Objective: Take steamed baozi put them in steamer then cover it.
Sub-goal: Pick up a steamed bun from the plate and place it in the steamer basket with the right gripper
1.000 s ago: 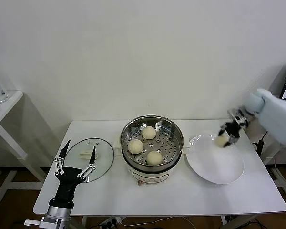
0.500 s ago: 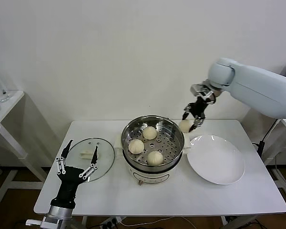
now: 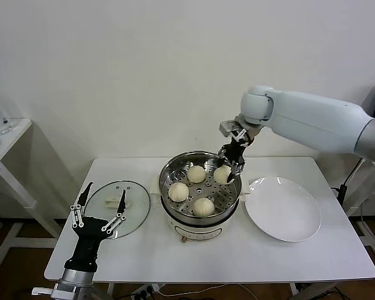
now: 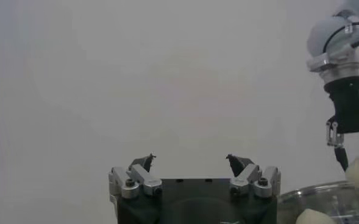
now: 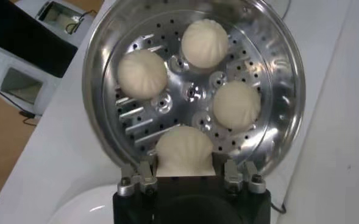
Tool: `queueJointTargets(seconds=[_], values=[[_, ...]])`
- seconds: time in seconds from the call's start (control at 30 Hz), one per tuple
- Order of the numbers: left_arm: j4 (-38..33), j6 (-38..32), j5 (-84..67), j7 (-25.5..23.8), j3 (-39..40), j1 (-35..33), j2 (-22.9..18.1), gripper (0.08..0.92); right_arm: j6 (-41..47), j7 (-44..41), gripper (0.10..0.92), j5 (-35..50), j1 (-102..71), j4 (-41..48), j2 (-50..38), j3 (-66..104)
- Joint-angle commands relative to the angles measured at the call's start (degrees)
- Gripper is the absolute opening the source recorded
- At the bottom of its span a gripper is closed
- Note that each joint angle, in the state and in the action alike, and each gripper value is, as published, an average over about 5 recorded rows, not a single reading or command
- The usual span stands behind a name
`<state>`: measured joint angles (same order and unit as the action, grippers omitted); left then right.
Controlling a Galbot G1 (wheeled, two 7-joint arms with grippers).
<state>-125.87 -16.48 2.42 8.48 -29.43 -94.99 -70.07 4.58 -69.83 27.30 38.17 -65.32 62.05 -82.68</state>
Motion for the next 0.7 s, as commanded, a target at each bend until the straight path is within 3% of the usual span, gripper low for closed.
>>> queueJointTargets(seconds=[0.03,0.47,0.7], values=[[0.27,-0.05,-0.01,0.02,0.09,0.1,-0.15,0.823,0.96,1.37,0.628,-0.69,-2.92,0.79,3.02,-1.25],[0.17,-0.21,-0.02,0.03,-0.55,0.01,-0.15,0.823,0.65,1.65,0.632,-4.11,-5.42,3.01,4.22,-1.0],[0.12,-0.1,0.06,0.1,-0.94,0.03,-0.15,0.823,0.45,2.15,0.704,-4.63,-5.29,2.74,3.58,-0.47]])
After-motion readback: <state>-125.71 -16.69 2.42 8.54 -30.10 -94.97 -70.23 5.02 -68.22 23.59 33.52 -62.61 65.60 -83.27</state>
